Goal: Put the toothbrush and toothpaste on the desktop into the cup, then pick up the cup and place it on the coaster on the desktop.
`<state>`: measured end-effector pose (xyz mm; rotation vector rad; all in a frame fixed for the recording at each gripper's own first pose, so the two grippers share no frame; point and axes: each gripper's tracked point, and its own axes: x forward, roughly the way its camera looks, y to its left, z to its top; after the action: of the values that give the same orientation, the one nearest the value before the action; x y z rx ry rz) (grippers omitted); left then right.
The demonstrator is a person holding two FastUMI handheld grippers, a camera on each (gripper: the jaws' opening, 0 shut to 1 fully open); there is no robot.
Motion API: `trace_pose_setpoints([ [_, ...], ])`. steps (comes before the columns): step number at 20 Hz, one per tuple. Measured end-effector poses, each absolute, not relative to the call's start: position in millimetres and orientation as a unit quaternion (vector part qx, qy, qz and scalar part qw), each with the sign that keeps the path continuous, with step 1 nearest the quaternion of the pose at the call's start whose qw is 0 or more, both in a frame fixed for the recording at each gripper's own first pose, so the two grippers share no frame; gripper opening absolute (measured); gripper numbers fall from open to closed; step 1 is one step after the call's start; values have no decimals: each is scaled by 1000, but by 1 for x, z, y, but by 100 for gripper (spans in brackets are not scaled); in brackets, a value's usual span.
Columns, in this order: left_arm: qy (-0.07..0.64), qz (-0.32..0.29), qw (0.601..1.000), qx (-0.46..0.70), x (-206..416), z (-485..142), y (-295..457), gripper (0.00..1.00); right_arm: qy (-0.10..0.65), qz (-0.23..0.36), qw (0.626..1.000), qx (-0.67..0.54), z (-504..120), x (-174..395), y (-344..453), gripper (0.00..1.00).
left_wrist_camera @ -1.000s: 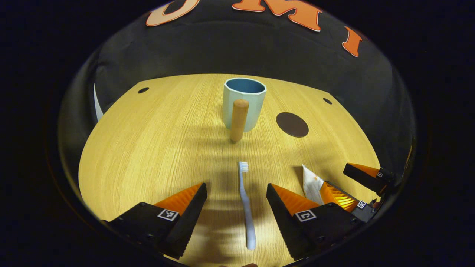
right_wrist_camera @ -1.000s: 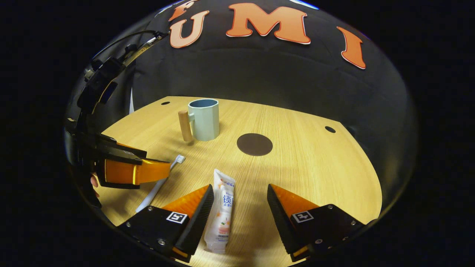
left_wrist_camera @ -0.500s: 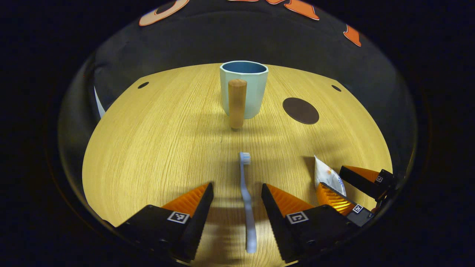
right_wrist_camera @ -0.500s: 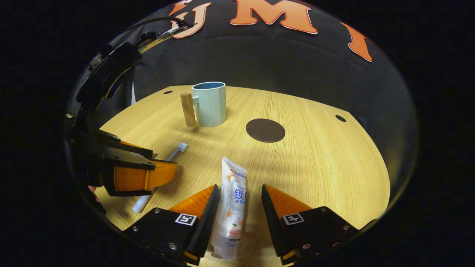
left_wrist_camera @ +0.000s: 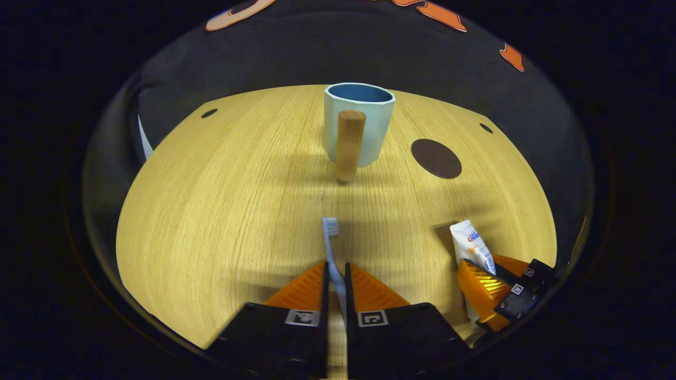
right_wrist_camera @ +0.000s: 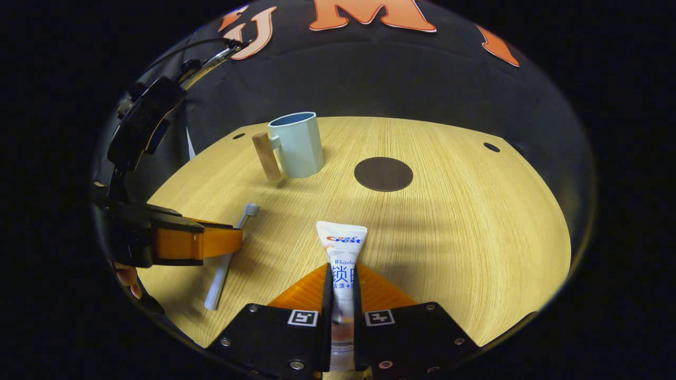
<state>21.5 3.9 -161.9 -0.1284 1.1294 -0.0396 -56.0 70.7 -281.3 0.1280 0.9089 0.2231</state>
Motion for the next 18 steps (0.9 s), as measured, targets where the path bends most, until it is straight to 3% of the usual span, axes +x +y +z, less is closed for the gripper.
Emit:
trace_pose_setpoints([
  [2,526,-22,847,-78,27,-161,9,8,428,105,895,60,-279,-53,70,17],
  [9,492,-43,866,-82,13,-200,-17,8,388,108,913,71,-260,-36,70,13],
  [18,419,-59,902,-85,21,-192,16,8,338,91,934,69,-227,-19,54,11],
])
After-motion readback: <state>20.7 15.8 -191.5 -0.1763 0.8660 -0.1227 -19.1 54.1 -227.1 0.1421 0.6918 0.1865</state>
